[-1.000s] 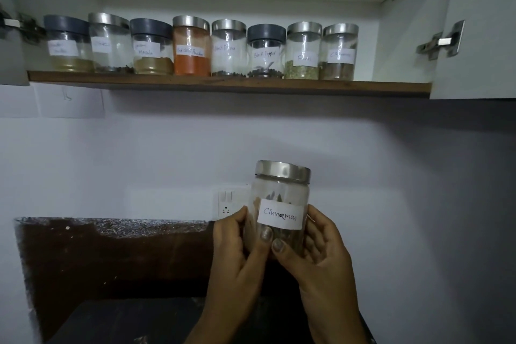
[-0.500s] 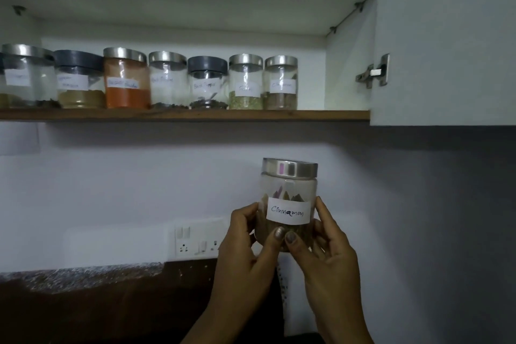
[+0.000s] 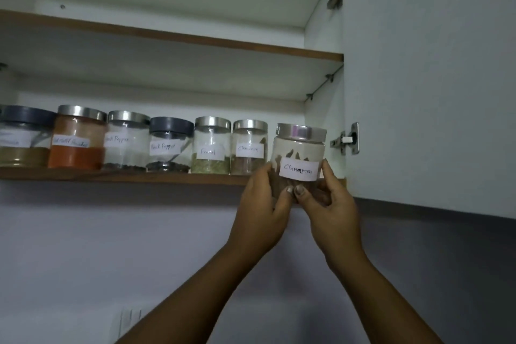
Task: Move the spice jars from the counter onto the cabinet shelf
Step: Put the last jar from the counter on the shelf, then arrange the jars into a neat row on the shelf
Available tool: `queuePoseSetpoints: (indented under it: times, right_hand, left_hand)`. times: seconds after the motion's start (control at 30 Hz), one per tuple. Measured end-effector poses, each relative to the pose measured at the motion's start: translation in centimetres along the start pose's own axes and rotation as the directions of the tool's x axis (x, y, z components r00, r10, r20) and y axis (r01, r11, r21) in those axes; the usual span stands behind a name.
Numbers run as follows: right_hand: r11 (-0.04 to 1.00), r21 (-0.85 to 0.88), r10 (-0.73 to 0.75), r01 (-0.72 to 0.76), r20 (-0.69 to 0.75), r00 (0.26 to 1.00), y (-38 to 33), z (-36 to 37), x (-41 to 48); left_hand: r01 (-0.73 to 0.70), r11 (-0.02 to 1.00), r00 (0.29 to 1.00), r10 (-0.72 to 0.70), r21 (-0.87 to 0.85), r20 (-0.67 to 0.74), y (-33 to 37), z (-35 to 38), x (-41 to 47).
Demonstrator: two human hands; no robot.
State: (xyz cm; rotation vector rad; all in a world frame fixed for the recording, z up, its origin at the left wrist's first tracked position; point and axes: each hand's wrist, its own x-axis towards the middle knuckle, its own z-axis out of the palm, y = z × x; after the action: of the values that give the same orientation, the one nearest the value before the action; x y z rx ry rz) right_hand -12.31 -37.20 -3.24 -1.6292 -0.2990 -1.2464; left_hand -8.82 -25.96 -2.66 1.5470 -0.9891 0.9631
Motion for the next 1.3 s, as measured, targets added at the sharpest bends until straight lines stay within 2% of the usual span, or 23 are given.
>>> queuePoseSetpoints:
  times: [0.27, 0.37, 0.5, 0.63, 0.9, 1.17, 1.3]
  right_hand:
    - [0.985, -0.159, -0.064, 0.065, 0.006, 0.998, 3.9, 1.2, 6.9]
    - [0.970, -0.221, -0.098, 0.100, 0.020, 0.995, 5.1, 1.3, 7.8]
    - [0.938, -0.326, -0.107, 0.117, 0.051, 0.993, 5.9, 1.3, 8.8]
    - [0.906, -0.418, -0.053, 0.069, 0.050, 0.997, 6.3, 1.3, 9.3]
    - [0.830, -0.558, 0.015, 0.023, 0.064, 0.998, 6.7, 2.0, 9.8]
    - [0.735, -0.677, -0.012, 0.040, 0.046, 0.999, 6.2, 2.6, 9.6]
    - [0.745, -0.666, 0.019, 0.039, 0.080, 0.997, 5.8, 2.3, 9.6]
  left_hand:
    - [0.012, 0.960, 0.999, -0.020, 0.279, 0.027, -2.6, 3.7, 4.9]
    - [-0.038, 0.936, 0.999, 0.025, 0.351, 0.042, -3.7, 4.5, 5.4]
    - [-0.094, 0.860, 0.995, 0.099, 0.501, 0.018, -4.8, 5.2, 5.3]
    - [-0.111, 0.796, 0.992, 0.128, 0.595, 0.013, -5.5, 5.5, 5.2]
    - [-0.130, 0.772, 0.985, 0.174, 0.622, -0.009, -5.3, 5.3, 4.9]
    - [-0.313, 0.674, 0.950, 0.217, 0.669, 0.227, -6.0, 3.9, 4.2]
    - [-0.350, 0.715, 0.935, 0.228, 0.606, 0.271, -5.9, 3.0, 4.0]
